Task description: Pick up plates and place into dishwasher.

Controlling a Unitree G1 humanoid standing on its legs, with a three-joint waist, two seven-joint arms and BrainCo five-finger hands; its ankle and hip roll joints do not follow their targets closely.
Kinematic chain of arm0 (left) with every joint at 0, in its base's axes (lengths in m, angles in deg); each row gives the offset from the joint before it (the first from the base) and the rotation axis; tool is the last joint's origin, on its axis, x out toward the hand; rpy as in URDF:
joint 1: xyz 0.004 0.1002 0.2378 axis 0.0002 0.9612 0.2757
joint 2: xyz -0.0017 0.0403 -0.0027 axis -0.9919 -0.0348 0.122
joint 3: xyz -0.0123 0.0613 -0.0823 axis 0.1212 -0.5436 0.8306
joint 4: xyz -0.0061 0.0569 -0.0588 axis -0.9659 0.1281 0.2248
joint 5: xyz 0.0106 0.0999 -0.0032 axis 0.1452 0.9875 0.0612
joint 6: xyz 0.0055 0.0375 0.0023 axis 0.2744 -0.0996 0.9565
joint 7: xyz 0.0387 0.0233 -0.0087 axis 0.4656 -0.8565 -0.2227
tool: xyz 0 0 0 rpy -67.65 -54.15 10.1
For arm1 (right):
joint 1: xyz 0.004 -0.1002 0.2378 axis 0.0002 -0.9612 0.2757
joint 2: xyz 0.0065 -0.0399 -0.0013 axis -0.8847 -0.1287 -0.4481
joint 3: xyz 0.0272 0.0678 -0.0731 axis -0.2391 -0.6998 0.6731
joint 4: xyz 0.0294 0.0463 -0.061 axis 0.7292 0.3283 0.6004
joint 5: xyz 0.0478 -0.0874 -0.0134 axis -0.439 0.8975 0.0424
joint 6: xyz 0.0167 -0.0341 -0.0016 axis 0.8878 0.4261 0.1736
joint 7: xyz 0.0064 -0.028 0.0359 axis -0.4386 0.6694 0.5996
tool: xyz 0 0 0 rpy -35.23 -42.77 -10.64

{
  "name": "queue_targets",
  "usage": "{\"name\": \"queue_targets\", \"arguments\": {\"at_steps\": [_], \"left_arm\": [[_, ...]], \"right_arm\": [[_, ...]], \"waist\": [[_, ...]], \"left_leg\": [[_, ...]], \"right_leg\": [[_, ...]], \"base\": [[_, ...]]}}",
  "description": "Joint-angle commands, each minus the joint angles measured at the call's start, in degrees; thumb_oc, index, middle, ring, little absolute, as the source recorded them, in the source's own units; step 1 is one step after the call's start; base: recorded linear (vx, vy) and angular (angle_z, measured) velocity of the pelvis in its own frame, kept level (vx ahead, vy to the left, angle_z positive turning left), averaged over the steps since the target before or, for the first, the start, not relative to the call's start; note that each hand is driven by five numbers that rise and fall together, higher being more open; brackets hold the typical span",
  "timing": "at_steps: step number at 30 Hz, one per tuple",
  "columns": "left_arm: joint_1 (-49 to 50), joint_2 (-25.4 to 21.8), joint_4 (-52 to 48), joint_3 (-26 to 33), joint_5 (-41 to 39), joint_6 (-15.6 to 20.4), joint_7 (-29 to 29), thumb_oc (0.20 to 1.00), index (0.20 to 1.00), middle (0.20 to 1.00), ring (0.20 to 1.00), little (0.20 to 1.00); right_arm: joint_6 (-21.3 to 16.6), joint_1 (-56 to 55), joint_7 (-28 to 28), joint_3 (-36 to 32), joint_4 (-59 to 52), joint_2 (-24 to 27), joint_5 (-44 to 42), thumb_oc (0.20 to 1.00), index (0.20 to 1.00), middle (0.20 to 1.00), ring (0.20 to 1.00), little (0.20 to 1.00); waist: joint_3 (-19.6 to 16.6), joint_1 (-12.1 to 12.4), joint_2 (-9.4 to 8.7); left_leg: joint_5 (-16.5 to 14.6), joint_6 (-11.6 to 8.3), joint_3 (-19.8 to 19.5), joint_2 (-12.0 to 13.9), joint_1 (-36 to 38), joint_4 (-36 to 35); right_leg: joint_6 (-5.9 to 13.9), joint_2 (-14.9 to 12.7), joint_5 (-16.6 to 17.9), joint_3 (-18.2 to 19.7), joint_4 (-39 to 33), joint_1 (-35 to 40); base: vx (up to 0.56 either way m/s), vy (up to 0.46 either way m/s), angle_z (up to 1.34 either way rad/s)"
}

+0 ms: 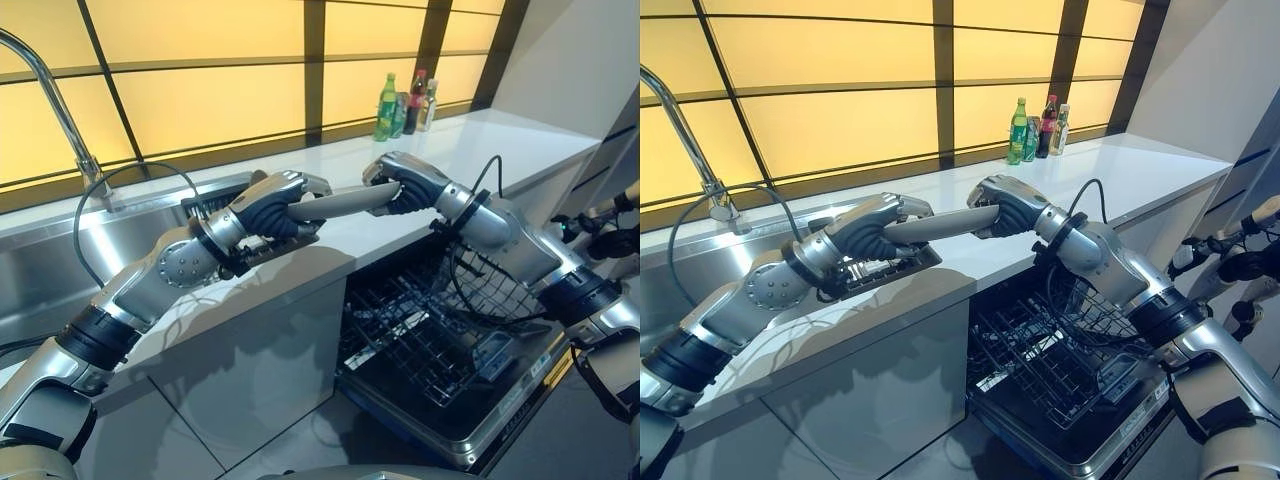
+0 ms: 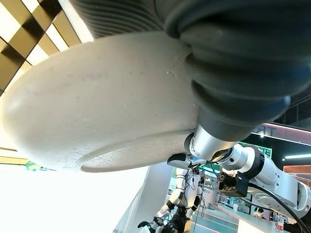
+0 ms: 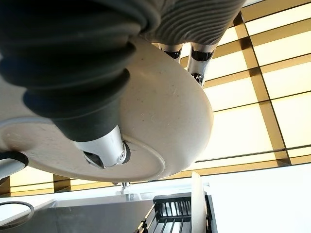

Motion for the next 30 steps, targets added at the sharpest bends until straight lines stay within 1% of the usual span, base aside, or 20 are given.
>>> {"name": "queue_targets", "arguments": {"at_steps": [1, 2, 3, 5, 8, 11, 13, 15, 18, 20, 22, 25, 26, 27, 28, 30], "left_arm": [[-9.5, 5.8, -1.3, 1.6, -2.4, 1.5, -2.4, 0.2, 0.2, 0.2, 0.2, 0.2], [-9.4, 5.6, -1.2, 1.8, -2.6, 0.5, -2.2, 0.385, 0.385, 0.385, 0.385, 0.385], [-9.0, 5.3, -0.8, 2.2, -2.2, -0.7, -2.4, 1.0, 1.0, 1.0, 1.0, 1.0], [-7.7, 3.6, 0.1, 3.5, 1.6, -1.5, -5.3, 1.0, 1.0, 1.0, 1.0, 1.0], [-5.1, 0.5, 3.0, 6.7, 7.3, -2.3, -11.8, 1.0, 1.0, 1.0, 1.0, 1.0], [-2.5, -2.2, 7.1, 9.7, 12.4, -0.7, -18.0, 1.0, 1.0, 1.0, 1.0, 1.0], [-0.9, -4.5, 9.9, 11.6, 18.1, -1.4, -23.3, 1.0, 1.0, 1.0, 1.0, 1.0], [0.1, -6.6, 12.4, 12.6, 19.0, -2.6, -26.9, 1.0, 1.0, 1.0, 1.0, 1.0], [2.1, -9.0, 16.2, 15.5, 20.8, -4.6, -30.8, 1.0, 1.0, 1.0, 1.0, 1.0], [3.3, -9.9, 17.7, 16.7, 22.4, -5.7, -32.6, 1.0, 1.0, 1.0, 1.0, 1.0], [4.6, -11.3, 19.3, 18.2, 22.3, -6.8, -33.9, 1.0, 1.0, 1.0, 1.0, 1.0], [5.9, -11.8, 21.2, 19.8, 22.2, -8.2, -34.9, 1.0, 1.0, 1.0, 1.0, 1.0], [6.1, -12.0, 21.3, 20.1, 22.2, -8.8, -35.0, 1.0, 1.0, 1.0, 1.0, 1.0], [6.0, -12.1, 21.5, 20.0, 22.1, -9.6, -35.0, 1.0, 1.0, 1.0, 1.0, 1.0], [6.0, -12.3, 21.6, 20.0, 22.0, -9.8, -34.9, 1.0, 1.0, 1.0, 1.0, 1.0], [5.3, -13.0, 22.7, 19.2, 21.5, -10.7, -34.6, 1.0, 1.0, 1.0, 1.0, 1.0]], "right_arm": [[-1.4, 3.4, -1.5, -3.1, 1.6, -2.5, -4.8, 0.2, 0.2, 0.2, 0.2, 0.2], [-1.6, 2.9, -1.5, -3.6, 1.5, -2.3, -4.8, 0.2, 0.2, 0.2, 0.2, 0.2], [-1.7, 2.2, -1.7, -4.3, 1.3, -2.0, -4.5, 0.2, 0.2, 0.2, 0.2, 0.2], [-2.0, 0.0, -1.2, -6.1, 0.4, -0.7, -4.6, 0.2, 0.2, 0.2, 0.2, 0.2], [-1.9, -4.2, -0.3, -9.7, -1.4, 1.7, -4.6, 0.2, 0.2, 0.2, 0.2, 0.2], [-3.3, -9.7, 0.2, -13.7, -3.1, 3.4, -4.0, 0.2, 0.2, 0.2, 0.2, 0.2], [-3.9, -13.5, 0.3, -16.6, -3.9, 4.7, -3.8, 0.2, 0.2, 0.2, 0.2, 0.2], [-4.1, -16.5, 1.0, -18.9, -4.5, 5.6, -5.3, 0.2, 0.2, 0.2, 0.2, 0.2], [-4.3, -22.4, 2.4, -23.8, -5.5, 7.0, -6.4, 0.2, 0.2, 0.2, 0.2, 0.2], [-3.6, -25.7, 3.3, -26.3, -5.9, 7.5, -7.3, 0.2, 0.2, 0.2, 0.2, 0.2], [-1.1, -29.2, 6.1, -29.2, -6.4, 7.8, -9.8, 0.2, 0.2, 0.2, 0.2, 0.2], [0.9, -33.5, 10.6, -31.9, -6.2, 7.1, -11.4, 0.2, 0.2, 0.2, 0.2, 0.2], [1.5, -34.4, 11.7, -32.2, -6.0, 7.0, -11.0, 0.2, 0.2, 0.2, 0.2, 0.2], [3.0, -35.0, 13.2, -32.1, -5.7, 6.9, -11.2, 0.2, 0.2, 0.2, 0.2, 0.2], [3.5, -35.2, 13.6, -32.0, -5.6, 7.0, -11.4, 0.2, 0.2, 0.2, 0.2, 0.2], [5.8, -35.6, 15.8, -31.0, -4.7, 7.1, -12.2, 0.2, 0.2, 0.2, 0.2, 0.2]], "waist": [[1.7, 2.1, -0.57], [1.7, 2.0, -0.54], [1.7, 1.9, -0.51], [1.8, 1.5, -0.48], [1.9, 0.7, -0.47], [2.0, -0.3, -0.49], [2.0, -1.2, -0.42], [2.1, -2.1, -0.34], [2.3, -3.7, 0.04], [2.4, -4.5, 0.3], [2.6, -5.6, 0.64], [3.3, -6.7, 1.01], [3.4, -6.9, 1.09], [3.6, -7.1, 1.17], [3.7, -7.1, 1.18], [4.1, -7.4, 1.28]], "left_leg": [[-11.6, 1.73, 0.7, -5.2, 3.8, 0.7], [-11.6, 1.73, 0.8, -5.2, 3.8, 0.7], [-11.6, 1.72, 0.9, -5.2, 3.9, 0.6], [-11.7, 1.74, 1.4, -5.1, 4.0, 0.6], [-11.7, 1.76, 2.1, -4.9, 4.1, 0.5], [-11.9, 1.77, 2.9, -4.7, 4.2, 0.5], [-12.0, 1.77, 3.7, -4.5, 4.2, 0.5], [-12.1, 1.77, 4.3, -4.4, 4.3, 0.5], [-12.2, 1.7, 5.6, -4.1, 4.4, 0.5], [-12.3, 1.67, 6.2, -3.8, 4.5, 0.5], [-12.4, 1.62, 7.0, -3.7, 4.6, 0.5], [-12.5, 1.59, 7.7, -3.6, 4.7, 0.5], [-12.6, 1.57, 7.8, -3.6, 4.7, 0.5], [-12.6, 1.53, 7.9, -3.6, 4.7, 0.5], [-12.5, 1.53, 8.0, -3.6, 4.7, 0.5], [-12.5, 1.43, 8.3, -3.5, 4.6, 0.5]], "right_leg": [[4.39, -2.2, -6.9, 1.8, 1.1, 1.7], [4.42, -2.2, -6.9, 1.9, 1.1, 1.7], [4.47, -2.1, -6.9, 2.0, 1.1, 1.7], [4.57, -2.1, -6.8, 2.3, 1.1, 1.7], [4.77, -2.0, -6.7, 2.8, 1.0, 1.6], [4.89, -1.9, -6.6, 3.3, 1.0, 1.4], [4.94, -1.7, -6.5, 3.9, 0.9, 1.2], [4.99, -1.5, -6.5, 4.7, 0.9, 1.0], [5.1, -1.3, -6.3, 5.7, 1.0, 0.6], [5.12, -1.1, -6.3, 6.2, 1.0, 0.4], [5.19, -1.0, -6.4, 6.8, 1.2, 0.2], [5.29, -1.0, -6.4, 7.4, 1.5, -0.2], [5.32, -1.0, -6.4, 7.5, 1.4, -0.2], [5.38, -1.0, -6.3, 7.6, 1.4, -0.3], [5.39, -1.1, -6.3, 7.6, 1.3, -0.3], [5.44, -1.1, -6.1, 7.6, 1.2, -0.4]], "base": [[0.0, 0.0, 0.0], [0.0, 0.0, 0.0], [0.0, 0.0, 0.0], [0.0, 0.0, 0.0], [0.01, 0.002, 0.01], [0.01, 0.005, 0.08], [0.01, 0.007, -0.05], [0.03, 0.017, -0.11], [0.03, 0.024, -0.19], [0.03, 0.026, -0.17], [0.03, 0.03, -0.12], [0.02, 0.024, -0.23], [0.02, 0.018, -0.2], [0.02, 0.011, -0.1], [0.03, 0.011, -0.09], [0.04, 0.009, -0.15]]}}
